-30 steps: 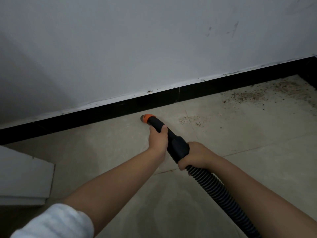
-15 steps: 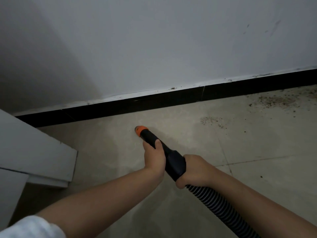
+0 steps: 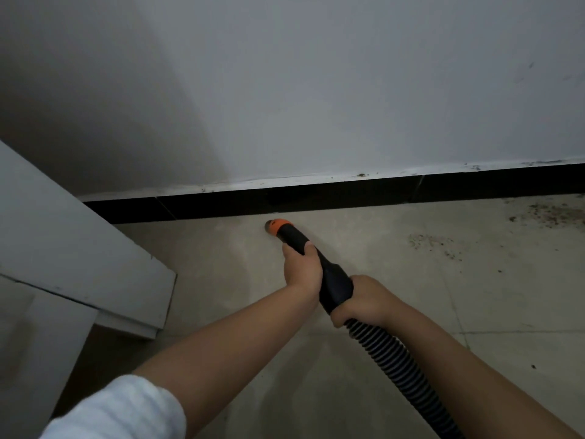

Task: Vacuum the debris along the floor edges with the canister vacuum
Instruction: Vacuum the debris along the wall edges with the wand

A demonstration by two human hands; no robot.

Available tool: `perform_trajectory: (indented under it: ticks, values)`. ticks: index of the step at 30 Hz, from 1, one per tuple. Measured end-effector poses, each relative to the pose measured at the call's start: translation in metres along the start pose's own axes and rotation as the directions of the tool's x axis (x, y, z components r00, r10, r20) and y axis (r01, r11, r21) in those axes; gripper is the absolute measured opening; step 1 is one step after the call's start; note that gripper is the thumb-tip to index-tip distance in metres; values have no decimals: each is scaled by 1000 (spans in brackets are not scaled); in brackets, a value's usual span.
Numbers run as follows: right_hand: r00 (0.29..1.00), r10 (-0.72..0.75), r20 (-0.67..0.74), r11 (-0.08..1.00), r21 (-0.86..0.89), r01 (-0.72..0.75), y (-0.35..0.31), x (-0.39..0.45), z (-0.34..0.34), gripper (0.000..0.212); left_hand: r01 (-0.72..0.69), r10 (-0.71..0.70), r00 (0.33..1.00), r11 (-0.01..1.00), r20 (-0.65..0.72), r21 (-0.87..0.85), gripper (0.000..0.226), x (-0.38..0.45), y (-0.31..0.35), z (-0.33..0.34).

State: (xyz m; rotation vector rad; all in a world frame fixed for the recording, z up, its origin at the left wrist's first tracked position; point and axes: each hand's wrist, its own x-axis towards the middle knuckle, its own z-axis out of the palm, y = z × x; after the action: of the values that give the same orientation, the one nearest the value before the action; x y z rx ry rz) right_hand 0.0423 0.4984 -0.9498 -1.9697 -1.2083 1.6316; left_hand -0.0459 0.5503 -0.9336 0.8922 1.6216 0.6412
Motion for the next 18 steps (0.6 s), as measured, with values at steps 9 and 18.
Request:
perform_trajectory:
  ticks: [9,18]
  values:
    - [1000,-31,-7,974,-227,28,6,-39,-12,31,7,-4,998,999,63,-36,55,-32,-11,-5]
    - [999,10,-38,986,-165,-16,27,-51,-28,31,12,-13,995,1000,96,8,56,-46,-15,24]
